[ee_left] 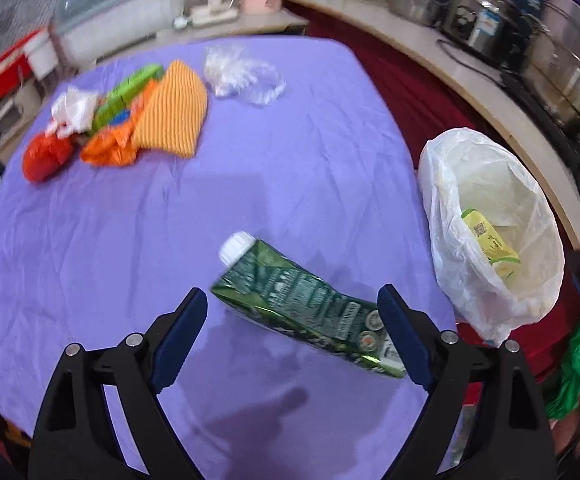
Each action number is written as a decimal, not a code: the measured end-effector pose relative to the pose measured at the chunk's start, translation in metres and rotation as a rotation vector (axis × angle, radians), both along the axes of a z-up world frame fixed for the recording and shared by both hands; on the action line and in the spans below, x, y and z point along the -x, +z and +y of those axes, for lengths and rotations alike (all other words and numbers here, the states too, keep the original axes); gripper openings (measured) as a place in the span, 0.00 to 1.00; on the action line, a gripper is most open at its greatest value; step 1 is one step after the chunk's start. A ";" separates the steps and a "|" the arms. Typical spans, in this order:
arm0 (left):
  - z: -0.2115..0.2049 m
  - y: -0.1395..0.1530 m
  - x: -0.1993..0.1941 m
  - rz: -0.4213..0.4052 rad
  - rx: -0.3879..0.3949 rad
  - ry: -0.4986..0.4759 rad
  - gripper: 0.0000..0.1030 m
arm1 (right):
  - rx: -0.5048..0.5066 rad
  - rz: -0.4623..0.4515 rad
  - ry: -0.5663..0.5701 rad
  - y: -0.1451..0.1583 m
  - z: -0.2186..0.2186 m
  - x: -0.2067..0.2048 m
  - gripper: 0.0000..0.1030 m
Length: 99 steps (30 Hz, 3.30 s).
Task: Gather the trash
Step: 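Carry the green milk carton over the bin and open the left tool, then move both tools back over the remaining trash pile, then grasp the red plastic bag with the left tool while the right tool grasps the orange foam net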
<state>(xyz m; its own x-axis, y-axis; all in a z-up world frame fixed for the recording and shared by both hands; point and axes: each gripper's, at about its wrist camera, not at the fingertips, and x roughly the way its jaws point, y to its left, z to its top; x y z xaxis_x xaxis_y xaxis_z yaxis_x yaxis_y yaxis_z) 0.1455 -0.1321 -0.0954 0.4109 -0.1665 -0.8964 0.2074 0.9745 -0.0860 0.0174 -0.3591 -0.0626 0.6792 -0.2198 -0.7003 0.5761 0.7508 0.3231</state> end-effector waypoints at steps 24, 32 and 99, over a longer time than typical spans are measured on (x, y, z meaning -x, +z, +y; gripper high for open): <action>-0.087 0.032 0.017 -0.055 0.072 -0.316 0.32 | -0.003 -0.025 -0.025 0.006 -0.019 0.018 0.39; -0.170 0.029 0.003 -0.012 0.127 -0.510 0.36 | 0.026 -0.027 -0.061 0.017 -0.030 0.025 0.39; 0.273 -0.023 -0.189 -0.176 -0.078 0.152 0.91 | 0.034 0.150 0.544 -0.059 0.286 -0.287 0.55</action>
